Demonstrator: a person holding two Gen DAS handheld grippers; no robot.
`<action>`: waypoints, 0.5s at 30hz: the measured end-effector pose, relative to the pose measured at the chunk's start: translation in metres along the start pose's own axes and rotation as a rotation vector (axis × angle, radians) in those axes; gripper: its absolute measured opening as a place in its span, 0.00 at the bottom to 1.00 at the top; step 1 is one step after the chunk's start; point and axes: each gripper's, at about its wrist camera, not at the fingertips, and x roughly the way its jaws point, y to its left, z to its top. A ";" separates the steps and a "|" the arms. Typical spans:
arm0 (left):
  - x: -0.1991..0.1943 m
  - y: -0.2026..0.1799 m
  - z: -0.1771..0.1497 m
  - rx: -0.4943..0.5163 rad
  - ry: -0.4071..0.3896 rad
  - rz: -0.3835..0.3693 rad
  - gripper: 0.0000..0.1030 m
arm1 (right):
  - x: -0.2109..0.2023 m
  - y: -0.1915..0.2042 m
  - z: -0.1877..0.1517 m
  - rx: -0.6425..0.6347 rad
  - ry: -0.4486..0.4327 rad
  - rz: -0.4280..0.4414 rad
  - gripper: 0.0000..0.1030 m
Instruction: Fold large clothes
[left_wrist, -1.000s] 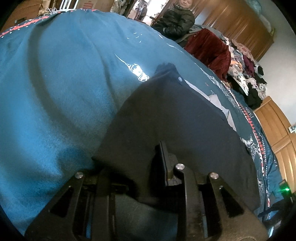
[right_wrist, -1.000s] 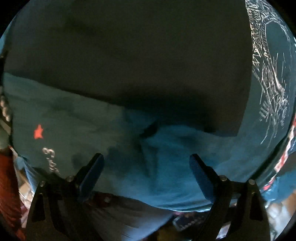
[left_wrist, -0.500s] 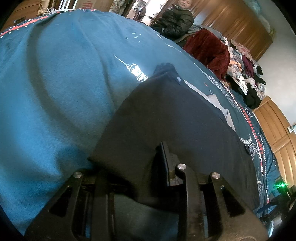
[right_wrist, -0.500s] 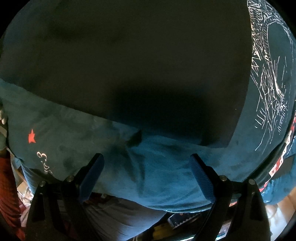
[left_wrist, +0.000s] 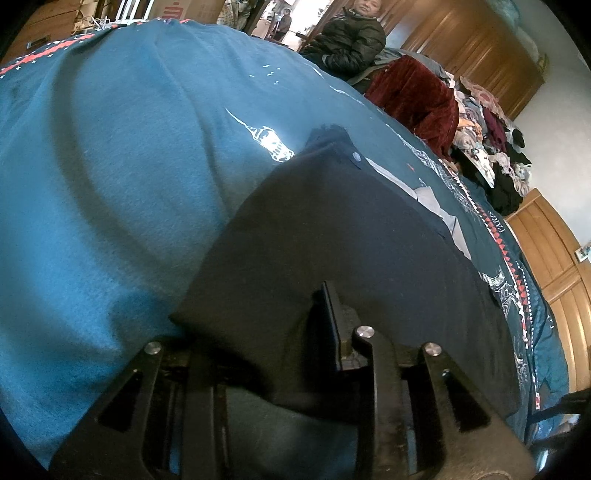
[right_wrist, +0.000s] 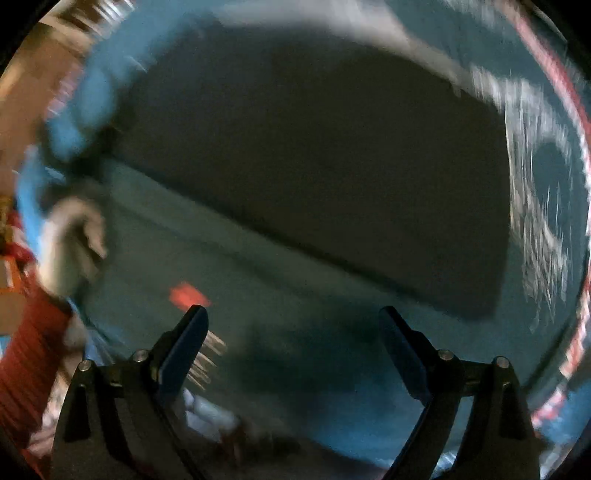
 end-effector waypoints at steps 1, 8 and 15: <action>0.000 0.000 0.000 0.000 -0.001 -0.002 0.29 | -0.010 0.026 -0.003 -0.021 -0.100 0.054 0.93; 0.003 -0.002 0.002 0.016 0.008 -0.064 0.47 | 0.033 0.139 -0.026 -0.074 -0.111 0.461 0.92; 0.012 -0.032 0.001 0.178 0.071 -0.140 0.99 | 0.029 0.094 -0.083 -0.141 0.035 0.388 0.91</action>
